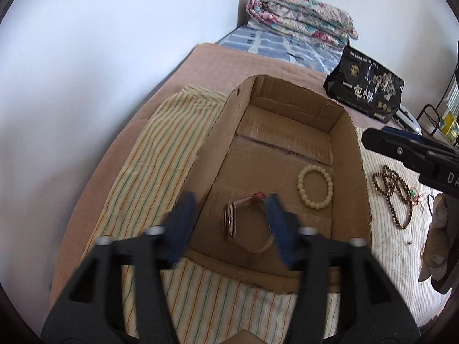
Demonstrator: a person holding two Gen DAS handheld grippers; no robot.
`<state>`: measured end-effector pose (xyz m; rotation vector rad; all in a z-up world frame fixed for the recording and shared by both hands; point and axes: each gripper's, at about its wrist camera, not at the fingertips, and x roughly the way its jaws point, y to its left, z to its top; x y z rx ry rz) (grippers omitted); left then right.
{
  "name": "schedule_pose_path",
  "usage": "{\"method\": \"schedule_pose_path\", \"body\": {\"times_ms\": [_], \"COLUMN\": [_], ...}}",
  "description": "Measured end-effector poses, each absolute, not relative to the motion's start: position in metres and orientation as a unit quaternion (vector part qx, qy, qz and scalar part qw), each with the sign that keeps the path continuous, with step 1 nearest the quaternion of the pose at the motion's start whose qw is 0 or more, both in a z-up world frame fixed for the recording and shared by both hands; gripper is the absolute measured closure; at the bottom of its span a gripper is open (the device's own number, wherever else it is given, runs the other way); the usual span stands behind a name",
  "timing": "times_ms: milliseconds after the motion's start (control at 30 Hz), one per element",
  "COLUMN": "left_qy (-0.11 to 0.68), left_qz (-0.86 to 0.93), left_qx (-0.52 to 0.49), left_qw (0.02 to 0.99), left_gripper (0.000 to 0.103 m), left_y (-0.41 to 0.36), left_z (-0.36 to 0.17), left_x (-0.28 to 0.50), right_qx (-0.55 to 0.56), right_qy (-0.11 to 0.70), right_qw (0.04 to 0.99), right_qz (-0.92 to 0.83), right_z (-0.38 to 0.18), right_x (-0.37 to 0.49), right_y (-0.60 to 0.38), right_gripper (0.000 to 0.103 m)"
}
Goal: Organize jewelry
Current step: 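Carry the watch and bracelet into the cardboard box and open both tools, then move the left tool to the wooden bead necklace while the right tool approaches the blue bangle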
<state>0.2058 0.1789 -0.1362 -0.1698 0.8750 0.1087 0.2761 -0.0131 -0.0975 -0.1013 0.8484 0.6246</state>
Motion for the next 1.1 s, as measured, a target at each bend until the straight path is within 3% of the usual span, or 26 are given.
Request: {"method": "schedule_pose_path", "body": {"times_ms": [200,467,633,1100], "left_qy": [0.419,0.414,0.405,0.388], "left_qz": [0.058,0.058,0.054,0.014], "left_qx": [-0.092,-0.088,-0.086,-0.073], "left_qw": [0.901,0.904,0.909,0.919], "left_gripper": [0.042,0.042,0.042,0.042], "left_y": [0.181,0.178,0.172,0.122], "left_z": [-0.133,-0.127,-0.117,-0.093], "left_x": [0.206,0.199,0.194,0.185], "right_qx": [-0.051,-0.06,-0.066,-0.064], "right_qy": [0.394,0.389,0.377,0.338], "right_qw": [0.873,0.876,0.883,0.914], "right_qz": [0.284,0.28,0.273,0.216], "right_z": [-0.092,-0.087,-0.076,-0.041], "right_x": [0.275,0.27,0.262,0.235], "right_y": [-0.016,-0.02,-0.028,-0.094], "right_gripper": [0.016,0.012,0.002,0.0]}}
